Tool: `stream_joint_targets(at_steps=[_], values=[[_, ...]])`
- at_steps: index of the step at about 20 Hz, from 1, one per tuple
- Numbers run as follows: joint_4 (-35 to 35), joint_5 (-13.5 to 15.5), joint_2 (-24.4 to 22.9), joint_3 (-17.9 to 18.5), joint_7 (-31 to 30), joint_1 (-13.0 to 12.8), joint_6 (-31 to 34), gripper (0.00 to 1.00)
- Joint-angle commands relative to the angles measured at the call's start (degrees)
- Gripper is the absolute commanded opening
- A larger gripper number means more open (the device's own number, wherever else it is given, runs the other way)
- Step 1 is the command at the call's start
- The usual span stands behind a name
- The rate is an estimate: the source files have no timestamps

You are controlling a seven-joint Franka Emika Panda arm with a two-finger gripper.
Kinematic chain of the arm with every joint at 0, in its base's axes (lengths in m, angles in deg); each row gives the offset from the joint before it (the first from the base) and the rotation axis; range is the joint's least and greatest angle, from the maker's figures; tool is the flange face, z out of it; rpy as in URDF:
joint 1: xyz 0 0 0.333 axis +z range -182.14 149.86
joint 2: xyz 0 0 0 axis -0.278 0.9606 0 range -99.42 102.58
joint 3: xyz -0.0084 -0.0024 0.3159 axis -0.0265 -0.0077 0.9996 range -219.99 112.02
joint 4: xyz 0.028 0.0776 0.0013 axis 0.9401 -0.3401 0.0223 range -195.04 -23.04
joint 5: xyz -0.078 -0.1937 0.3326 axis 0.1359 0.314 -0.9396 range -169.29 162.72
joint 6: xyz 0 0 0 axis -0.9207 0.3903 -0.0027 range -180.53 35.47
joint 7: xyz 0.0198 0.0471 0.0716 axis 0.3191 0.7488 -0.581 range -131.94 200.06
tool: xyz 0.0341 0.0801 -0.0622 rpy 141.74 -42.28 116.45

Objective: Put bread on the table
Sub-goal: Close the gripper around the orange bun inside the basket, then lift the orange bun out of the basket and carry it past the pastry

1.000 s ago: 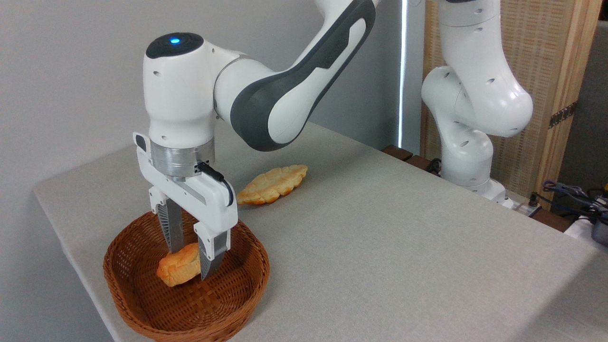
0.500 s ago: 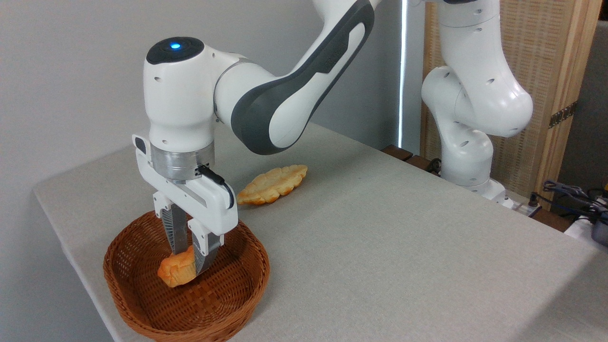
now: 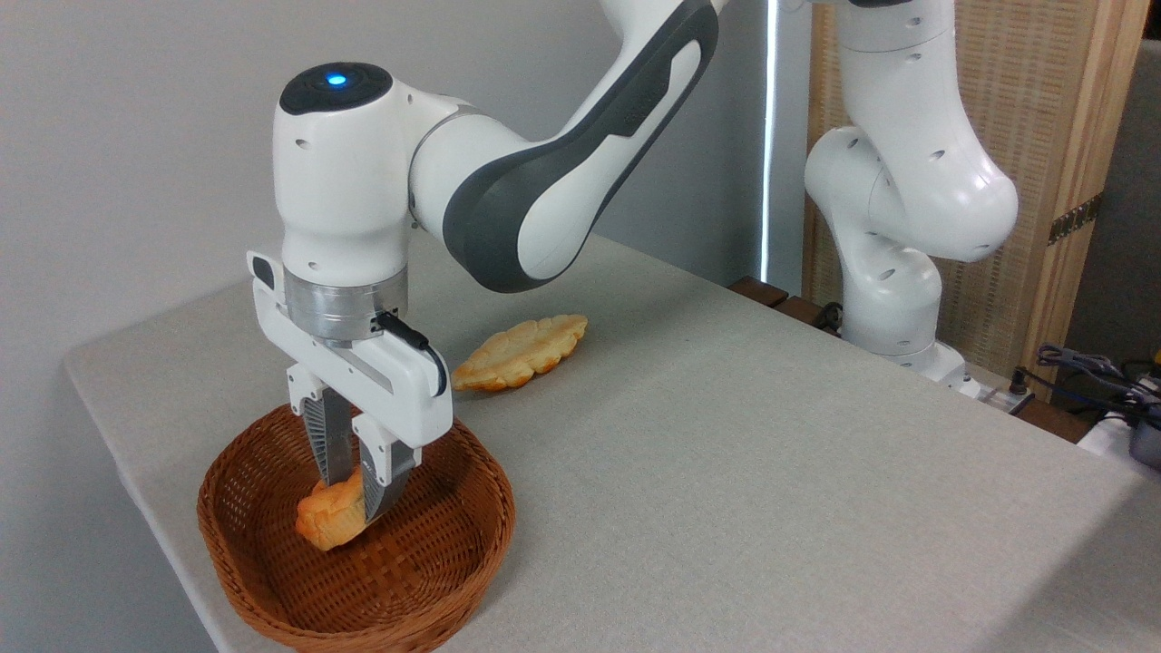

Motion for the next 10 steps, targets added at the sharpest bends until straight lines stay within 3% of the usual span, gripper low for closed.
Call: stream_joint_targets(at_steps=[1,10], values=[[1.13,1.98,-0.69,0.48,-0.19,-0.01,1.87,0.02],[2.97,3.12,-2.62,1.01,-0.19,-0.01,7.48,0.0]])
